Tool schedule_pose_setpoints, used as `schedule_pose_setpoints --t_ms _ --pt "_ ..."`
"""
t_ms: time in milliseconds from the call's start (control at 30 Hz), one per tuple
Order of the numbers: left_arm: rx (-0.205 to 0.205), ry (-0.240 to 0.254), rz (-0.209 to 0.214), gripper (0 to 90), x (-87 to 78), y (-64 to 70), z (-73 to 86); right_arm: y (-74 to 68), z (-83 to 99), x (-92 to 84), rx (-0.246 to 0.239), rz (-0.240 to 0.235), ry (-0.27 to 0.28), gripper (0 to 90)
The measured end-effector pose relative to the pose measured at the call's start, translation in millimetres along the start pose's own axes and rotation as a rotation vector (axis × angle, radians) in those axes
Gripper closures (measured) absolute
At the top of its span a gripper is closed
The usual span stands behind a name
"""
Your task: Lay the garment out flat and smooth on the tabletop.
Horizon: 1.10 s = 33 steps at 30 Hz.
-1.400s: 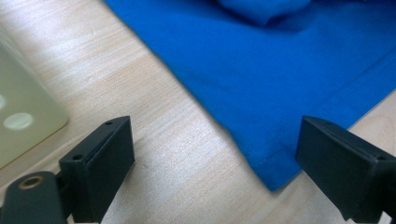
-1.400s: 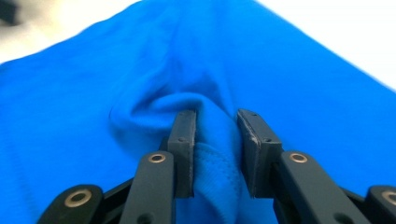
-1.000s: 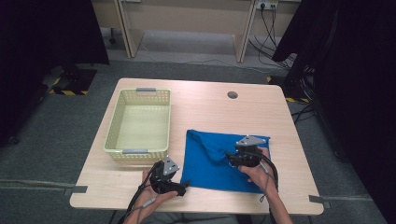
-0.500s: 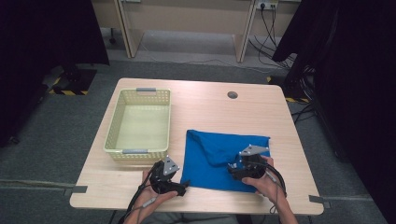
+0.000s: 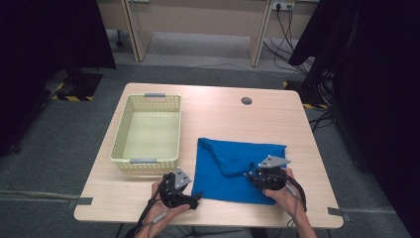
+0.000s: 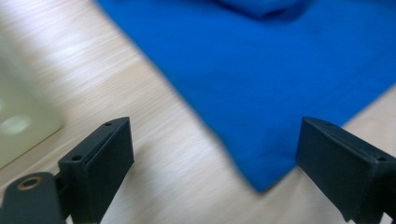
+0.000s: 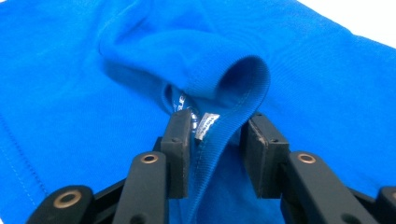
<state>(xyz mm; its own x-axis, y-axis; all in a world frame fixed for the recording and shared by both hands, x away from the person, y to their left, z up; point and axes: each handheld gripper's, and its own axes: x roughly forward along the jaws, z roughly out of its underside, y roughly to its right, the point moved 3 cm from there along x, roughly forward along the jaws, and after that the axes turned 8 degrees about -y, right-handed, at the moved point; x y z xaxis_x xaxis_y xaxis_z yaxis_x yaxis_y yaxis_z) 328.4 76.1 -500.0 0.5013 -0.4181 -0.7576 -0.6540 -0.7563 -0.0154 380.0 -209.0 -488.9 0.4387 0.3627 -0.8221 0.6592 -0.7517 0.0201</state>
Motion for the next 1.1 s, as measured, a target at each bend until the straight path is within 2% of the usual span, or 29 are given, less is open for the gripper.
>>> schedule_pose_setpoints --t_ms 100,133,167,233,300,367,467,500,533,567,667,733,767,833,967,1000,1033,1100 --pt "0.021 0.028 -0.015 10.3 -1.0 8.1 -11.2 -1.6 0.0 -0.4 -0.011 0.000 -0.006 61.8" --pt "0.021 0.028 -0.015 10.1 -1.0 8.1 -11.2 -3.1 0.3 -0.7 -0.018 0.001 -0.010 61.4" --pt "0.029 0.043 -0.007 9.8 -1.5 10.0 -17.7 -5.3 1.0 -1.3 -0.024 0.000 -0.012 61.3" --pt "0.031 0.044 -0.013 9.6 -0.7 9.0 -22.3 -11.4 2.6 -2.6 -0.050 0.007 -0.012 61.2" --pt "0.014 0.049 -0.017 9.4 1.3 5.5 -24.6 -16.7 3.9 -4.2 -0.071 -0.009 -0.019 60.6" --pt "0.009 0.040 -0.019 9.3 3.0 3.2 -24.4 -18.5 4.5 -4.7 -0.075 -0.015 -0.022 60.5" --pt "0.006 -0.019 -0.047 9.4 13.5 -4.1 -17.1 -22.8 6.7 -6.5 -0.095 -0.020 -0.022 60.5" --pt "0.006 -0.019 -0.047 9.2 13.5 -4.1 -17.1 -22.8 6.7 -6.5 -0.095 -0.020 -0.022 60.5" --pt "-0.008 -0.016 -0.044 9.2 15.6 -5.2 -14.7 -23.0 7.2 -6.7 -0.093 -0.022 -0.022 60.5" --pt "-0.057 -0.025 -0.024 8.0 15.4 -6.7 -12.5 -22.4 7.9 -6.6 -0.084 -0.027 -0.017 60.2" --pt "-0.055 -0.026 -0.026 8.9 13.7 -3.7 -11.2 -21.1 8.2 -7.0 -0.079 -0.034 -0.022 58.5" --pt "-0.051 -0.024 -0.003 8.9 10.0 5.5 -6.1 -20.2 8.6 -7.2 -0.069 -0.030 -0.024 55.4" --pt "-0.051 -0.024 -0.003 8.9 10.0 5.5 -6.1 -20.1 9.1 -7.6 -0.064 -0.028 -0.025 54.5" --pt "-0.035 -0.025 0.008 9.0 4.5 14.5 -0.1 -20.0 10.1 -8.5 -0.068 -0.036 -0.031 52.7" --pt "-0.017 -0.044 0.026 9.2 -0.5 21.8 3.2 -21.4 11.4 -9.5 -0.073 -0.043 -0.036 50.4" --pt "-0.009 -0.052 0.019 9.4 -1.5 22.7 2.6 -23.6 12.4 -10.5 -0.081 -0.046 -0.041 48.6" --pt "0.010 -0.044 -0.008 9.9 -2.7 21.6 -1.0 -24.1 12.6 -10.8 -0.081 -0.048 -0.043 47.9" --pt "0.001 -0.033 -0.015 9.9 -3.0 19.3 -3.3 -23.9 12.7 -10.8 -0.081 -0.048 -0.043 47.5"
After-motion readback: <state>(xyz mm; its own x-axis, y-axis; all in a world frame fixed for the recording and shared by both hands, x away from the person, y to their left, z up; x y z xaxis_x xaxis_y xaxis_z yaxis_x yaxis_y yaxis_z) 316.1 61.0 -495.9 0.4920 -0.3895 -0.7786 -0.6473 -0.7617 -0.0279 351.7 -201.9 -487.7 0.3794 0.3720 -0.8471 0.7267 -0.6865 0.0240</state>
